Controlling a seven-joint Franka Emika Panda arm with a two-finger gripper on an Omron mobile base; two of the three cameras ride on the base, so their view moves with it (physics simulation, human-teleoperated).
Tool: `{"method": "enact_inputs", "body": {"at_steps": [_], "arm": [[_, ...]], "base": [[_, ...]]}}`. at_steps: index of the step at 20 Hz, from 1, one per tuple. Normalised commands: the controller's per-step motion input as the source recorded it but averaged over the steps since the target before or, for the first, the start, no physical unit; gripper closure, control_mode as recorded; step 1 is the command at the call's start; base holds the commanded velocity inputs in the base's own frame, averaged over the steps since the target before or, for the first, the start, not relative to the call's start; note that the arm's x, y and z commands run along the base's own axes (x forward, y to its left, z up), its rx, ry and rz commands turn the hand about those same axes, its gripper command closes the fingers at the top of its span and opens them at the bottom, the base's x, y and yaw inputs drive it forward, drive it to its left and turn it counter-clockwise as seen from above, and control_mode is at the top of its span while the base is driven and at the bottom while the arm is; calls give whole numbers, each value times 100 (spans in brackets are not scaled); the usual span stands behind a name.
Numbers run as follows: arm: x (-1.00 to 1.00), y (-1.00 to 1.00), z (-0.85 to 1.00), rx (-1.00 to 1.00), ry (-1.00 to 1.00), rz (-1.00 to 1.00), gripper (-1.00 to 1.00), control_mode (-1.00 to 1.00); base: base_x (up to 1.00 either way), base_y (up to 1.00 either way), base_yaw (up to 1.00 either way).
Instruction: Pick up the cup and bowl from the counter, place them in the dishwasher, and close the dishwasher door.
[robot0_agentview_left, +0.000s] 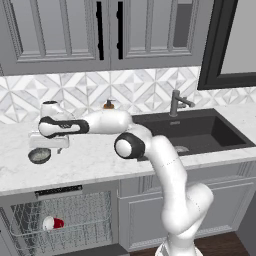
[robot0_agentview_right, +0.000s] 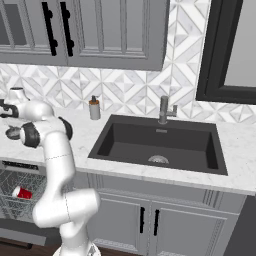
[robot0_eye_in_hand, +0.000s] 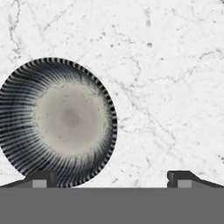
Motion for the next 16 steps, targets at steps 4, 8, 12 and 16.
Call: {"method": "enact_inputs", "body": {"at_steps": [4,8,12,16], "arm": [[0,1,-47,0,0,4,-100,-100],[0,0,-77,0,0,4,-100,-100],[0,1,-18,0,1,3,-100,-100],[0,2,0,0,3,0,100,-100]], "base": [[0,0,0],[0,0,0],[0,0,0],[0,0,0]]}}
